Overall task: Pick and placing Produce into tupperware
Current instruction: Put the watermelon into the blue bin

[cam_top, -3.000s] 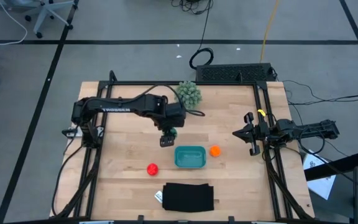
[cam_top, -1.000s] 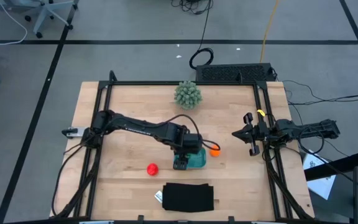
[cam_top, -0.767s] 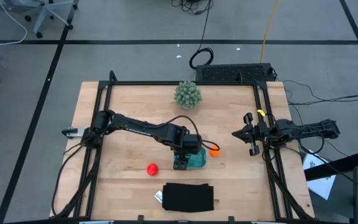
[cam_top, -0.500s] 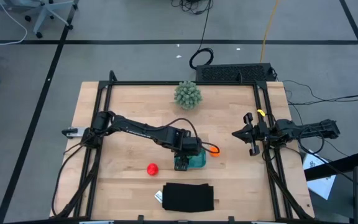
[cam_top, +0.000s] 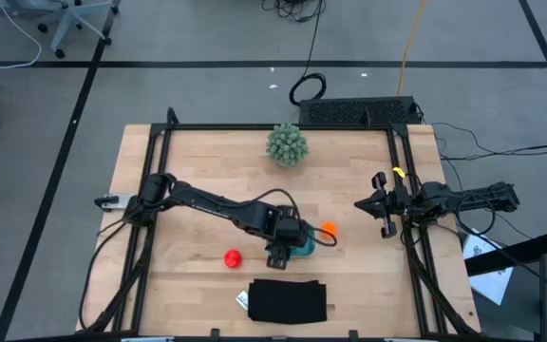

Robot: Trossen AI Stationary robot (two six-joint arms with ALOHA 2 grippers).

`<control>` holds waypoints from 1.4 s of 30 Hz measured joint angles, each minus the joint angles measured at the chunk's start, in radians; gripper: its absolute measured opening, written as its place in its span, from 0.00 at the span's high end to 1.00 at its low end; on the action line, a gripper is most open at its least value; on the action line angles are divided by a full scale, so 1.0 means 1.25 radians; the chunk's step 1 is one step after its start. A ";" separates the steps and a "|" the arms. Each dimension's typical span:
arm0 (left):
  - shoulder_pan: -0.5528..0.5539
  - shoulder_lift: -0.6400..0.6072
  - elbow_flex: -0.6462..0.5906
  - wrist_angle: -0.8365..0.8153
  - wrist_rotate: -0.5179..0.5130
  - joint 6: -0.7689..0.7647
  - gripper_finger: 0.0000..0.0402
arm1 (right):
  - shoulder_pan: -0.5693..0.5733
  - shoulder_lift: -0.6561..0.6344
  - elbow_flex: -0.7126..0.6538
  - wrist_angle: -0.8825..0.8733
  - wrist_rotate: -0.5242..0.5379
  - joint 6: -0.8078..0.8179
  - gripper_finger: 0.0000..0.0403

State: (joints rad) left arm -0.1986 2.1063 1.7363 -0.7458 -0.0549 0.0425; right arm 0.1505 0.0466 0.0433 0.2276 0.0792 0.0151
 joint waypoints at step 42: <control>-0.023 0.002 -0.094 0.052 -0.037 -0.077 0.30 | 0.000 0.000 0.000 -0.001 0.000 0.006 1.00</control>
State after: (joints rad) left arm -0.2276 2.1086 1.6190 -0.6808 -0.1009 -0.0532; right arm 0.1505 0.0467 0.0437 0.2268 0.0792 0.0227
